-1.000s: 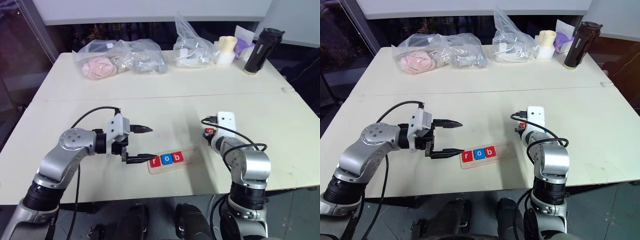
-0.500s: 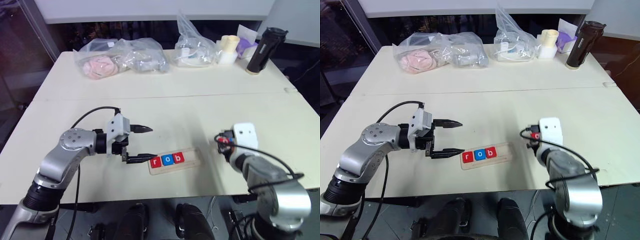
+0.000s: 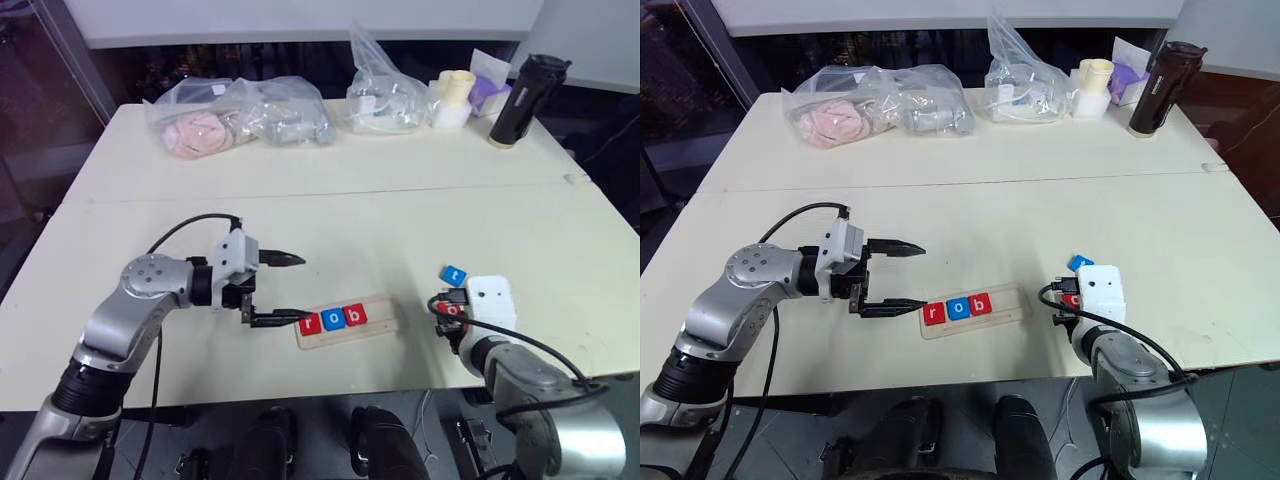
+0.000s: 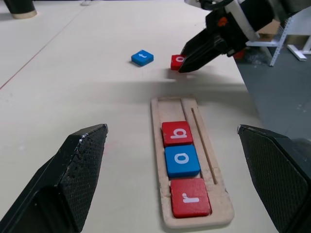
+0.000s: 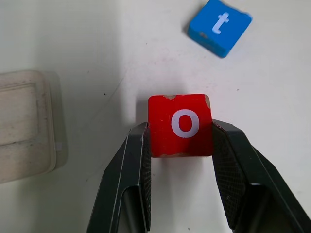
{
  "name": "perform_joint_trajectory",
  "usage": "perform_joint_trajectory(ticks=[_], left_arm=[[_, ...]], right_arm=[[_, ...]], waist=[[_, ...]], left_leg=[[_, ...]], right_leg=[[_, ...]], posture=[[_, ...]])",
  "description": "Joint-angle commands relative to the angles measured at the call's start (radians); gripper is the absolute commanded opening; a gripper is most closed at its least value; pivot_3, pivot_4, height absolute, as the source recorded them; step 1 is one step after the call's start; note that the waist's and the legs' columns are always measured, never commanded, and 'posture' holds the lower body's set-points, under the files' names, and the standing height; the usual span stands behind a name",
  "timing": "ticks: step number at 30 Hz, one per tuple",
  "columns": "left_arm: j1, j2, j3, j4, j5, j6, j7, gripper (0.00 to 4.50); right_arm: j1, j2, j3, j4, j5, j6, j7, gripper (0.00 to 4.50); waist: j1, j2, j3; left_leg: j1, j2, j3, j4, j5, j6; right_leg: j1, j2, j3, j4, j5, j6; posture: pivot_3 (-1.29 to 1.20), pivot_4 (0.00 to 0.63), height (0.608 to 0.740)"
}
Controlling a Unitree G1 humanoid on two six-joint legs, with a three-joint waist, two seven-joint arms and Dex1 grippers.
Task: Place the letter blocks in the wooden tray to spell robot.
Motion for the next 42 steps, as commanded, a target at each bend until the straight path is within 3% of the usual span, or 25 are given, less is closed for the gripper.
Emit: perform_joint_trajectory(ticks=[1, 6, 7, 10, 14, 19, 22, 27, 42], left_arm=[[0.0, 0.008, 0.014, -0.024, -0.006, -0.021, -0.007, 4.5], [0.01, 0.01, 0.017, -0.031, -0.005, -0.021, -0.007, 4.5], [0.01, 0.009, 0.018, -0.032, -0.006, -0.019, -0.005, 4.5], [0.009, 0.007, 0.018, -0.028, -0.007, -0.019, -0.003, 4.5], [0.002, 0.001, 0.013, -0.018, -0.002, -0.025, -0.003, 4.5], [-0.015, -0.015, -0.001, -0.003, 0.013, -0.041, 0.002, 4.5], [-0.02, -0.023, 0.001, -0.002, 0.013, -0.038, 0.008, 4.5], [-0.006, -0.02, 0.006, -0.021, 0.015, -0.03, 0.019, 4.5], [0.0, -0.01, 0.009, -0.037, 0.012, -0.019, 0.041, 4.5]], right_arm=[[-0.019, -0.005, -0.009, 0.004, 0.002, 0.006, 0.003, 1.65], [-0.02, -0.067, -0.013, 0.002, 0.027, 0.007, 0.049, 4.15], [-0.021, -0.106, -0.019, 0.0, 0.047, 0.007, 0.083, 4.45], [-0.073, -0.339, -0.037, -0.01, 0.185, 0.004, 0.301, 4.45], [-0.064, -0.662, -0.081, 0.052, 0.338, -0.232, 0.626, 4.45], [0.096, -0.913, -0.072, 0.34, 0.261, -0.913, 1.015, 4.45], [0.05, -0.943, -0.001, 0.573, 0.194, -1.151, 1.064, 4.45], [-0.026, -0.953, 0.092, 0.751, 0.159, -1.304, 1.153, 4.45], [-0.128, -0.891, 0.165, 0.914, 0.152, -1.338, 1.184, 4.45]], waist=[[0.001, 0.0, 0.0], [0.0, 0.0, 0.0], [0.0, 0.0, 0.0], [0.001, 0.002, 0.002], [0.003, 0.0, 0.003], [0.022, -0.001, 0.003], [0.023, -0.001, 0.003], [0.023, -0.001, 0.004], [0.025, -0.001, 0.003]], left_leg=[[0.0, 0.0, 0.0, 0.0, 0.0, 0.0], [0.0, 0.0, 0.0, 0.0, 0.0, 0.0], [0.0, 0.0, 0.0, 0.0, 0.0, 0.0], [0.0, 0.0, 0.0, 0.0, 0.0, 0.0], [0.0, 0.0, 0.0, 0.0, 0.0, 0.0], [0.0, 0.001, 0.0, -0.004, 0.0, 0.001], [0.0, 0.0, 0.001, -0.003, 0.0, 0.001], [0.0, 0.001, 0.002, 0.001, -0.001, 0.002], [0.0, 0.001, 0.001, 0.001, -0.001, 0.002]], right_leg=[[0.0, 0.0, 0.0, 0.0, 0.0, 0.0], [0.0, 0.0, 0.0, 0.0, 0.0, 0.0], [0.0, 0.0, 0.0, 0.0, 0.0, 0.0], [0.001, -0.001, -0.001, -0.002, 0.0, 0.001], [0.004, -0.001, -0.003, -0.006, -0.002, 0.004], [0.004, 0.0, -0.007, -0.01, -0.002, 0.006], [0.006, 0.001, -0.007, -0.012, -0.001, 0.007], [0.007, -0.001, -0.006, -0.011, 0.002, 0.003], [0.006, -0.001, -0.005, -0.01, 0.002, 0.002]], posture=[[0.0, 0.15, 0.74], [0.0, 0.15, 0.74], [0.0, 0.15, 0.74], [0.0, 0.15, 0.74], [0.0, 0.15, 0.74], [0.0, 0.15, 0.74], [0.0, 0.15, 0.74], [0.0, 0.15, 0.74], [0.0, 0.15, 0.74]])
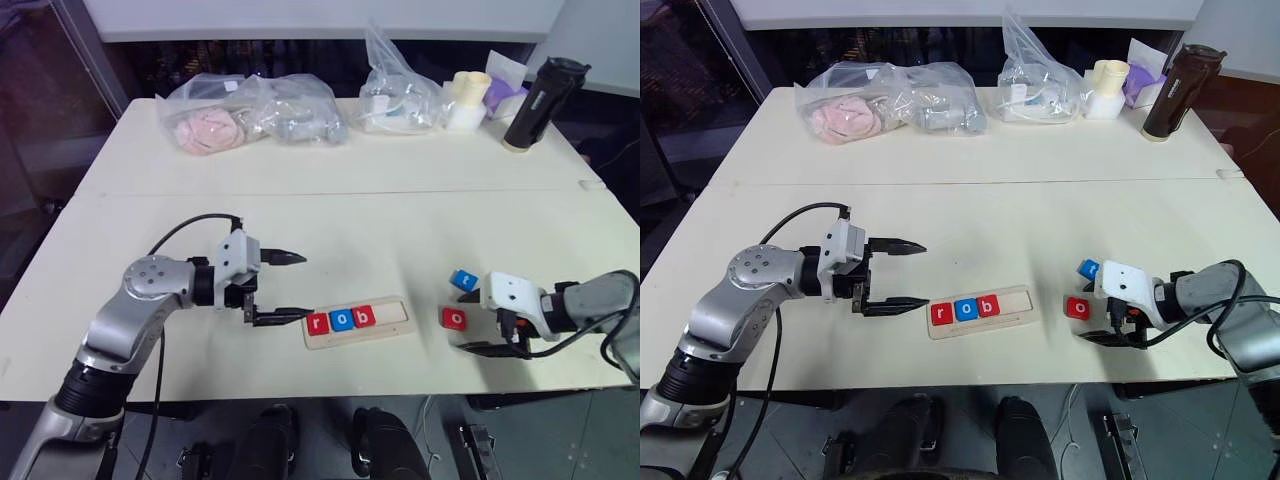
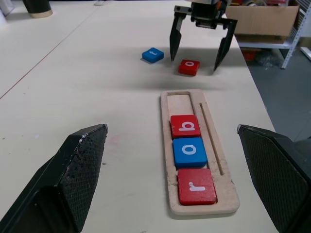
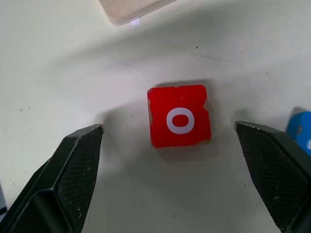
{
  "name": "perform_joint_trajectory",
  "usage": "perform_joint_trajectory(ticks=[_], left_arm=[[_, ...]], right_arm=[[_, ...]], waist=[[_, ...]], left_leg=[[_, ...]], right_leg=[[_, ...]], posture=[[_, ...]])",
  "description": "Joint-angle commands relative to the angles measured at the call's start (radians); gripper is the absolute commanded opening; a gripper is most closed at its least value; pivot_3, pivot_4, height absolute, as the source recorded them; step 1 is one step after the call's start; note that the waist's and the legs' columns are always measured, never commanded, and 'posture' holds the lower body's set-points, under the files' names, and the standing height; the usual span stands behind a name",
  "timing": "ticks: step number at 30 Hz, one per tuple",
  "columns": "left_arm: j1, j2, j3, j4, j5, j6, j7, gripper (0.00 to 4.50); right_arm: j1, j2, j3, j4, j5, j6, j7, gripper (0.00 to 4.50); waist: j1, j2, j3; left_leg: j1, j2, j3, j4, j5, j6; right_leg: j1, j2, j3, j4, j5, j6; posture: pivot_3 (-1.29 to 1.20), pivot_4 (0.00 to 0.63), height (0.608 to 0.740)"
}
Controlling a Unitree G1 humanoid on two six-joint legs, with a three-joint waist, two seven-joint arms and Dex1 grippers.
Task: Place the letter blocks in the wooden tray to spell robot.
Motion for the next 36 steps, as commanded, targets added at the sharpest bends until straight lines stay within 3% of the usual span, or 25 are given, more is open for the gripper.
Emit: perform_joint_trajectory(ticks=[1, 5, 6, 8, 13, 18, 25, 36], left_arm=[[-0.006, 0.005, 0.009, -0.037, -0.005, -0.001, 0.007, 4.5], [-0.007, 0.006, 0.008, -0.037, -0.004, -0.002, 0.01, 4.5], [-0.007, 0.006, 0.008, -0.037, -0.004, -0.002, 0.012, 4.5], [-0.007, 0.004, 0.007, -0.04, -0.005, -0.001, 0.014, 4.5], [-0.002, 0.007, 0.009, -0.041, -0.006, -0.002, 0.014, 4.5], [-0.005, 0.007, 0.01, -0.039, -0.006, 0.0, 0.013, 4.5], [-0.009, 0.003, 0.009, -0.037, -0.004, -0.002, 0.015, 4.5], [0.028, 0.022, 0.031, -0.081, -0.02, 0.014, 0.039, 4.5]], right_arm=[[-0.028, 0.014, -0.011, -0.003, 0.023, 0.017, 0.004, 4.45], [-0.032, 0.019, 0.0, 0.009, 0.002, 0.0, 0.006, 4.45], [-0.034, 0.02, 0.001, 0.014, 0.0, -0.002, 0.006, 4.21], [-0.038, 0.021, 0.002, 0.022, -0.006, -0.007, 0.007, 3.51], [-0.048, 0.022, 0.004, 0.02, -0.006, -0.008, 0.009, 1.1], [-0.123, 0.026, 0.018, -0.073, 0.02, 0.038, 0.031, 1.1], [-0.275, 0.074, 0.144, -0.134, 0.0, 0.047, 0.094, 1.1], [-0.35, 0.179, 0.269, -0.057, -0.076, -0.006, 0.092, 1.1]], waist=[[0.0, 0.0, 0.0], [0.0, 0.0, 0.0], [0.0, 0.0, 0.0], [0.0, 0.0, 0.0], [0.0, 0.0, 0.0], [-0.003, 0.0, 0.0], [0.0, 0.0, 0.0], [-0.001, 0.0, 0.0]], left_leg=[[0.0, 0.0, 0.0, 0.0, 0.0, 0.0], [0.0, 0.0, 0.0, 0.0, 0.0, 0.0], [0.0, 0.0, 0.0, 0.0, 0.0, 0.0], [0.0, 0.0, 0.0, 0.0, 0.0, 0.0], [0.0, 0.0, 0.0, 0.001, 0.0, 0.0], [0.0, 0.0, 0.0, 0.001, 0.0, 0.0], [0.001, 0.0, 0.0, 0.001, 0.0, 0.0], [0.0, 0.0, 0.0, 0.002, 0.0, 0.0]], right_leg=[[0.0, 0.0, 0.0, 0.0, 0.0, 0.0], [0.0, 0.0, 0.0, 0.0, 0.0, 0.0], [0.0, 0.0, 0.0, 0.0, 0.0, 0.0], [0.0, 0.0, 0.0, 0.0, 0.0, 0.0], [0.0, 0.0, 0.0, 0.0, 0.0, 0.0], [0.0, 0.0, 0.0, 0.002, 0.001, 0.0], [-0.001, 0.001, 0.0, 0.003, 0.001, 0.0], [-0.001, 0.0, 0.0, 0.003, 0.002, 0.002]], posture=[[0.0, 0.15, 0.74], [0.0, 0.15, 0.74], [0.0, 0.15, 0.74], [0.0, 0.15, 0.74], [0.0, 0.15, 0.74], [0.0, 0.15, 0.74], [0.0, 0.15, 0.74], [0.0, 0.15, 0.74]])
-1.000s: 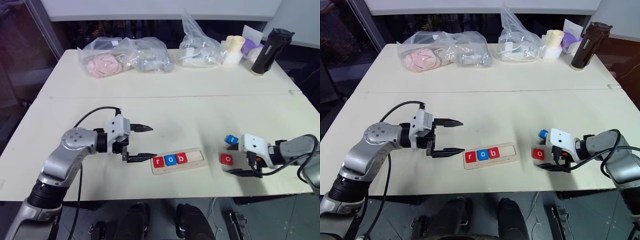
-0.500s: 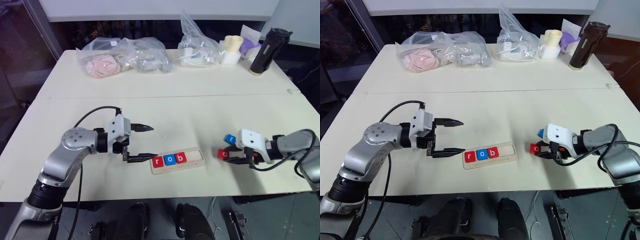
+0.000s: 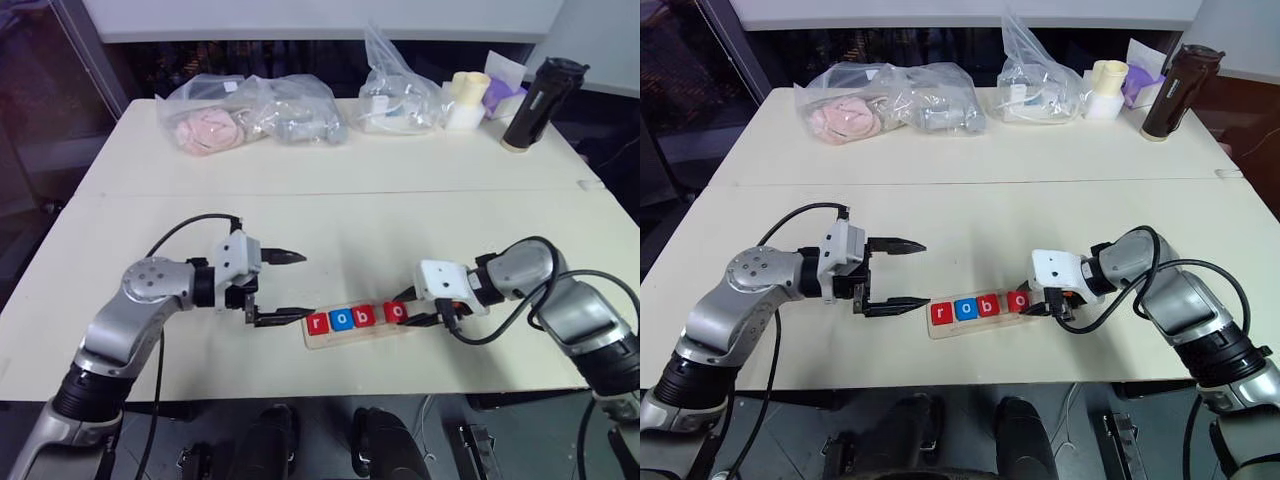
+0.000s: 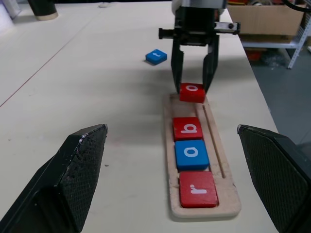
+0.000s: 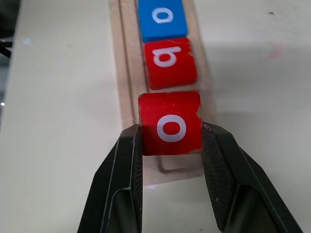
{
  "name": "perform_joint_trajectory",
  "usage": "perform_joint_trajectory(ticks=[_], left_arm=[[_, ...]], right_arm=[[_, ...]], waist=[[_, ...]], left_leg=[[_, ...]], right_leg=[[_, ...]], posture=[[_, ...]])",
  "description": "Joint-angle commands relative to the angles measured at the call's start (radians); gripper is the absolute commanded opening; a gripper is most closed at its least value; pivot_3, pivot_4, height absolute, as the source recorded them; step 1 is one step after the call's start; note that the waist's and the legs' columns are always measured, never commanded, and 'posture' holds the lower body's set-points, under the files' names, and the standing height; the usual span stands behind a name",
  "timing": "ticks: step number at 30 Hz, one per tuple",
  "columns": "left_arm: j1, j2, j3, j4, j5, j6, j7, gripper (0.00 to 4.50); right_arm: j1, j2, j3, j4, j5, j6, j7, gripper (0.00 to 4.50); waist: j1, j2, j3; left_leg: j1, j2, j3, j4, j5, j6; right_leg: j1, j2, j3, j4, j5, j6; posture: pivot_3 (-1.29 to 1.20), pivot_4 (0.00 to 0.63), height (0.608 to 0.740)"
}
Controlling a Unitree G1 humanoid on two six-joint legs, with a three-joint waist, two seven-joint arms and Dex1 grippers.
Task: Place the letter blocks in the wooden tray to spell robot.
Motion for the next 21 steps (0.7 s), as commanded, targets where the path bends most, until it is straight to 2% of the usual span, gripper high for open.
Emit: perform_joint_trajectory(ticks=[1, 21], left_arm=[[0.004, 0.012, 0.028, -0.042, -0.016, 0.006, 0.011, 4.5], [0.018, 0.01, 0.025, -0.067, -0.022, 0.02, 0.03, 4.5]], right_arm=[[-0.028, 0.022, 0.008, 0.011, -0.013, -0.025, 0.006, 1.1], [-0.054, 0.068, 0.035, 0.058, -0.062, -0.059, 0.012, 1.1]], waist=[[0.0, 0.0, 0.0], [0.0, 0.0, 0.0]], left_leg=[[0.0, 0.0, 0.0, 0.0, 0.0, 0.0], [0.0, 0.0, 0.0, 0.0, 0.0, 0.0]], right_leg=[[0.0, 0.0, 0.0, 0.0, 0.0, 0.0], [0.0, 0.001, 0.0, 0.001, 0.001, 0.001]], posture=[[0.0, 0.15, 0.74], [0.0, 0.15, 0.74]])
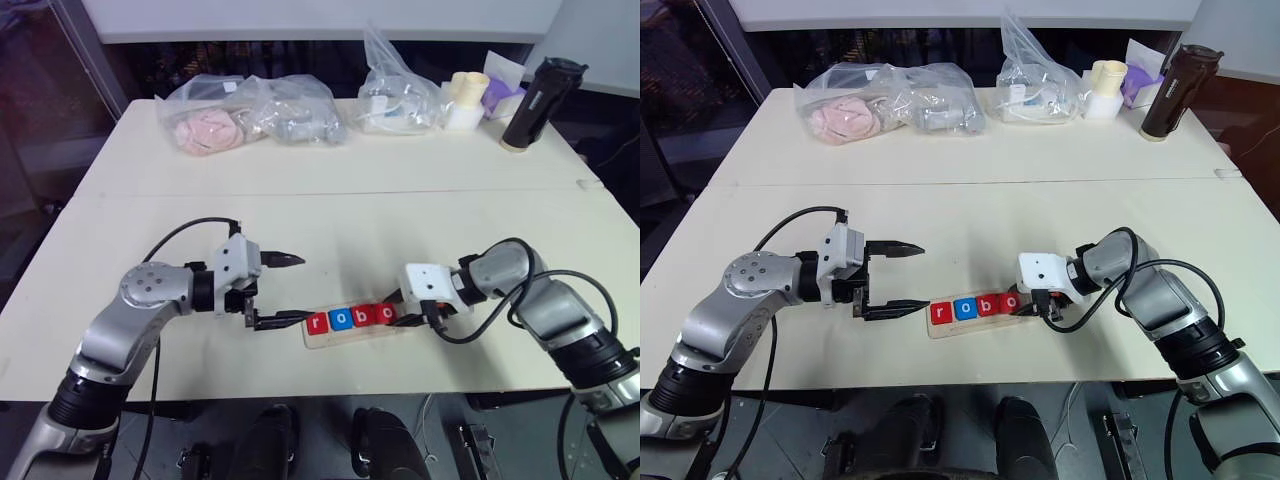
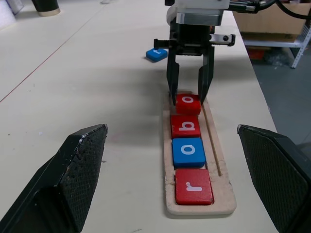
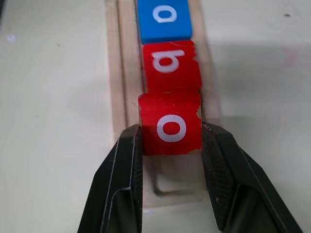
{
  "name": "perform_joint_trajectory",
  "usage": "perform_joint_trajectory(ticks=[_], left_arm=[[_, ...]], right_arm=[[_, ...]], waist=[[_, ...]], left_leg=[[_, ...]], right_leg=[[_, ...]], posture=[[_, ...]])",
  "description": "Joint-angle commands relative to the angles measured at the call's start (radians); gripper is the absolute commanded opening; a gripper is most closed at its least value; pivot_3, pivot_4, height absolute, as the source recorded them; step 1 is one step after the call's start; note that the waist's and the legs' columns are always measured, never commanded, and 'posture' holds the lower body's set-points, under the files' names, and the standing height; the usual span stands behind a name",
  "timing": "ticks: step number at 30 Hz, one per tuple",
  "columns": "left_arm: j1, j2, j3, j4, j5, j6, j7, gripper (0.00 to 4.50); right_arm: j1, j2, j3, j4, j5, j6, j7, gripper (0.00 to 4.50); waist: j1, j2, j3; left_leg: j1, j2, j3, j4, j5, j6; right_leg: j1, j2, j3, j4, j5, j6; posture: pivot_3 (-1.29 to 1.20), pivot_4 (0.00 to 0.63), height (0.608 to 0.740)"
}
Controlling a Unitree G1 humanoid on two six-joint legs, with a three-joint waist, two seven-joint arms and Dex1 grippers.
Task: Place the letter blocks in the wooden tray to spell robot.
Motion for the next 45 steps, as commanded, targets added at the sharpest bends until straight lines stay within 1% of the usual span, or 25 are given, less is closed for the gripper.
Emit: perform_joint_trajectory(ticks=[1, 19, 24, 25, 26, 28, 30, 31, 39, 42, 45], left_arm=[[0.002, 0.006, 0.021, -0.039, -0.02, 0.003, 0.004, 4.5], [0.001, 0.007, 0.016, -0.041, -0.025, 0.005, 0.019, 4.5], [0.001, 0.006, 0.016, -0.041, -0.026, 0.006, 0.02, 4.5], [0.001, 0.006, 0.015, -0.04, -0.026, 0.005, 0.02, 4.5], [-0.001, 0.004, 0.014, -0.038, -0.026, 0.005, 0.019, 4.5], [-0.005, 0.002, 0.011, -0.035, -0.025, 0.003, 0.018, 4.5], [-0.008, 0.001, 0.01, -0.033, -0.025, 0.003, 0.018, 4.5], [-0.009, 0.0, 0.009, -0.032, -0.024, 0.002, 0.017, 4.5], [-0.011, -0.001, 0.007, -0.032, -0.022, 0.002, 0.017, 4.5], [-0.01, -0.001, 0.007, -0.035, -0.023, 0.004, 0.018, 4.5], [-0.011, -0.003, 0.008, -0.035, -0.024, 0.005, 0.02, 4.5]], right_arm=[[-0.021, 0.003, -0.009, -0.001, -0.003, -0.019, 0.006, 1.1], [-0.034, 0.029, -0.005, -0.002, -0.014, -0.015, 0.014, 1.1], [-0.035, 0.032, -0.021, -0.031, 0.008, 0.026, 0.023, 1.1], [-0.032, 0.028, -0.021, -0.029, 0.003, 0.018, 0.023, 1.9], [-0.031, 0.026, -0.019, -0.021, -0.004, 0.012, 0.02, 2.15], [-0.03, 0.024, -0.018, -0.014, -0.009, 0.006, 0.018, 3.07], [-0.03, 0.025, -0.02, -0.019, -0.004, 0.013, 0.02, 4.13], [-0.03, 0.026, -0.021, -0.023, -0.003, 0.016, 0.019, 4.45], [-0.052, 0.024, -0.07, -0.065, 0.03, 0.068, -0.014, 4.45], [-0.061, 0.029, -0.124, -0.077, 0.049, 0.114, -0.069, 4.45], [-0.042, 0.034, -0.189, -0.102, 0.037, 0.183, -0.177, 4.45]], waist=[[0.0, 0.0, 0.0], [0.0, 0.0, 0.0], [0.0, 0.0, 0.0], [0.0, 0.0, 0.0], [0.0, 0.0, 0.0], [0.0, 0.0, 0.0], [0.0, 0.0, 0.0], [0.0, 0.0, 0.0], [0.0, 0.0, 0.0], [0.0, 0.0, 0.0], [0.001, 0.0, 0.0]], left_leg=[[0.0, 0.0, 0.0, 0.0, 0.0, 0.0], [0.0, 0.0, 0.0, 0.0, 0.0, 0.0], [0.0, 0.0, 0.0, 0.0, 0.0, 0.0], [0.0, 0.0, 0.0, 0.0, 0.0, 0.0], [0.0, 0.0, 0.0, 0.0, 0.0, 0.0], [0.0, 0.0, 0.0, 0.001, 0.0, 0.0], [0.0, 0.0, 0.0, 0.001, 0.0, 0.0], [0.0, 0.0, 0.0, 0.001, 0.0, 0.0], [0.0, 0.0, 0.0, 0.001, 0.0, 0.0], [0.0, 0.0, 0.0, 0.002, 0.0, 0.0], [0.0, 0.0, 0.0, 0.002, 0.0, 0.0]], right_leg=[[0.0, 0.0, 0.0, 0.0, 0.0, 0.0], [0.0, 0.0, 0.0, 0.001, 0.0, 0.0], [0.0, 0.001, 0.0, 0.001, 0.0, 0.0], [0.0, 0.001, 0.0, 0.001, 0.0, 0.0], [0.0, 0.001, 0.0, 0.001, 0.0, 0.0], [0.0, 0.001, 0.0, 0.001, 0.0, 0.0], [0.0, 0.001, 0.0, 0.001, 0.0, 0.0], [0.0, 0.001, 0.0, 0.001, 0.0, 0.0], [0.0, 0.0, 0.0, 0.002, 0.0, 0.0], [0.0, 0.0, 0.0, 0.002, 0.0, 0.0], [0.0, -0.001, 0.0, 0.003, 0.0, 0.0]], posture=[[0.0, 0.15, 0.74], [0.0, 0.15, 0.74], [0.0, 0.15, 0.74], [0.0, 0.15, 0.74], [0.0, 0.15, 0.74], [0.0, 0.15, 0.74], [0.0, 0.15, 0.74], [0.0, 0.15, 0.74], [0.0, 0.15, 0.74], [0.0, 0.15, 0.74], [0.0, 0.15, 0.74]])
